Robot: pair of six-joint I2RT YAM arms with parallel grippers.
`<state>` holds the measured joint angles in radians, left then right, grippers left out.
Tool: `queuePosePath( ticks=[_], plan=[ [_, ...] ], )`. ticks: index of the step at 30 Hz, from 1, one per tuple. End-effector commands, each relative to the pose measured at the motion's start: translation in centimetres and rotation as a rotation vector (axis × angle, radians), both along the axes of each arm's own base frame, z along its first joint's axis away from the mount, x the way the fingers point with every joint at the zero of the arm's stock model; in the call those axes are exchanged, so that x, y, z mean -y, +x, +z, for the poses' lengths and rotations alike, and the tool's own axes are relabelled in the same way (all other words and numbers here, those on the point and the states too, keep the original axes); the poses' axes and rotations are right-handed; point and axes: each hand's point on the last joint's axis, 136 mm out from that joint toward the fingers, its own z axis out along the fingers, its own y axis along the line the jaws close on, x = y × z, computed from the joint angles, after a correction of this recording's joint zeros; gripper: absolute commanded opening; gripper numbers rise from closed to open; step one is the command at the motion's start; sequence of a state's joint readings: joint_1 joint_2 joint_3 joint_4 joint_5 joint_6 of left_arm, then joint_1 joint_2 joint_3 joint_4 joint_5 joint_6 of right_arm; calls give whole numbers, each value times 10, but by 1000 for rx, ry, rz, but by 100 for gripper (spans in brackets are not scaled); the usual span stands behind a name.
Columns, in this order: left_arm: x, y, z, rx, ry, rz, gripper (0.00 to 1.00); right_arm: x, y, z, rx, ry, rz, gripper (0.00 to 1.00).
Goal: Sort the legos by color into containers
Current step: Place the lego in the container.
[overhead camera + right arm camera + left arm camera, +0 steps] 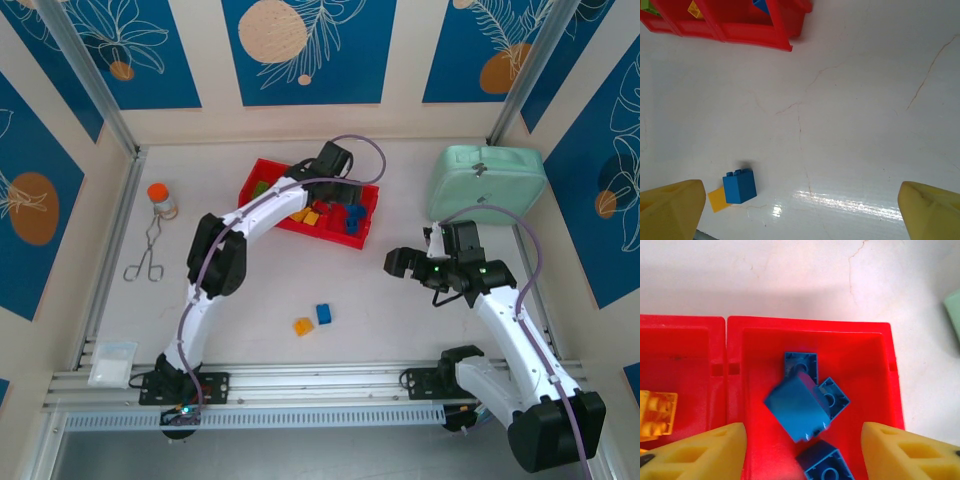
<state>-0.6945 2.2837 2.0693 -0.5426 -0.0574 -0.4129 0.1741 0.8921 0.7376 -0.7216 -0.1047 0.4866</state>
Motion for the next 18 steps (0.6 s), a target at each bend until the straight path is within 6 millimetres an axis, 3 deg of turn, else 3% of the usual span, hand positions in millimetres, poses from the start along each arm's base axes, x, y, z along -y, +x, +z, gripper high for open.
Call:
queuePosePath(
  ticks=[1, 6, 10, 14, 18],
  plan=[
    [-3, 4, 9, 52, 52, 23, 69, -2, -3, -4, -8, 15, 18, 99],
    [-15, -9, 33, 82, 49, 15, 85, -2, -3, -3, -6, 21, 19, 99],
    [-37, -29, 54, 110, 83, 11, 93, -3, -3, -2, -6, 28, 20, 99],
    [-58, -71, 55, 107, 143, -26, 100, -5, -4, -1, -16, 44, 27, 99],
    [-86, -121, 39, 43, 199, -32, 100, -7, -5, -2, -29, 50, 33, 99]
  ],
)
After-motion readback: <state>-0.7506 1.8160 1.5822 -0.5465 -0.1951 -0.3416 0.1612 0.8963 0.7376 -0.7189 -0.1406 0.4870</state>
